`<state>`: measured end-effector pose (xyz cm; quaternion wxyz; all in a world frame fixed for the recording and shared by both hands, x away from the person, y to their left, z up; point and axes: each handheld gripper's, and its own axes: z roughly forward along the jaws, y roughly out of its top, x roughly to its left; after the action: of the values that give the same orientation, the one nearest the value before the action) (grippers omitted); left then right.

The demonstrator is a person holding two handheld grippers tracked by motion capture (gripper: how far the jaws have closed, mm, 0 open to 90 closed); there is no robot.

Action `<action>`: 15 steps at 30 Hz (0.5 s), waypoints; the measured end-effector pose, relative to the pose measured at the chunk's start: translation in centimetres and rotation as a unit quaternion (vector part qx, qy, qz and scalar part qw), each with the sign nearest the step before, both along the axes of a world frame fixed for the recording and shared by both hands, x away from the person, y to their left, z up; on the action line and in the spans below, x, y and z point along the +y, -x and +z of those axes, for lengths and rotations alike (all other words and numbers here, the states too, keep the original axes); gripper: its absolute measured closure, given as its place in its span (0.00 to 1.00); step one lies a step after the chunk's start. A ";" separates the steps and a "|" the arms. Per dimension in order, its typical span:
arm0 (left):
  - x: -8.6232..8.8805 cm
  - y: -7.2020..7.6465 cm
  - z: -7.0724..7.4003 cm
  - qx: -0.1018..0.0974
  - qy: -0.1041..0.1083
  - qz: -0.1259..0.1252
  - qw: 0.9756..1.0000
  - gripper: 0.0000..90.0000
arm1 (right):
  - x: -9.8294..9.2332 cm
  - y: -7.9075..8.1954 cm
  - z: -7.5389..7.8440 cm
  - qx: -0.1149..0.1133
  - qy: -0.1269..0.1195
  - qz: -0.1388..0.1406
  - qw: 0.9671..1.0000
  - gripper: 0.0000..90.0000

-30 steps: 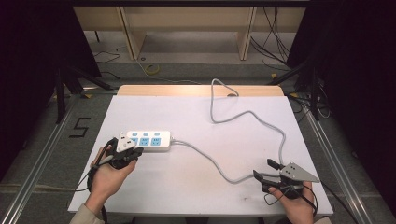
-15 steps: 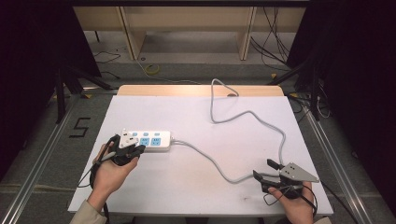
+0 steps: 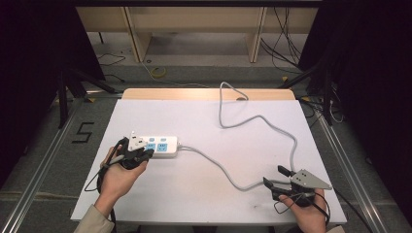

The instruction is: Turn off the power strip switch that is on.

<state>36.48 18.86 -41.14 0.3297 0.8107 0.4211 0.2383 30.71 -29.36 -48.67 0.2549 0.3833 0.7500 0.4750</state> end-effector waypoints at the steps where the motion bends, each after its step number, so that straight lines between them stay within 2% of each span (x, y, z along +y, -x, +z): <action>1: 0.0 -0.1 0.0 0.001 0.000 -0.001 1.000 0.99 | 0.0 0.0 0.0 0.000 0.000 0.000 1.000 0.33; 15: -0.4 -0.7 0.4 0.003 0.002 0.000 1.000 0.99 | 0.0 0.0 0.0 0.000 0.000 0.000 1.000 0.33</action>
<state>37.14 18.48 -40.74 0.3296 0.8109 0.4227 0.2349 30.71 -29.36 -48.67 0.2550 0.3828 0.7503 0.4748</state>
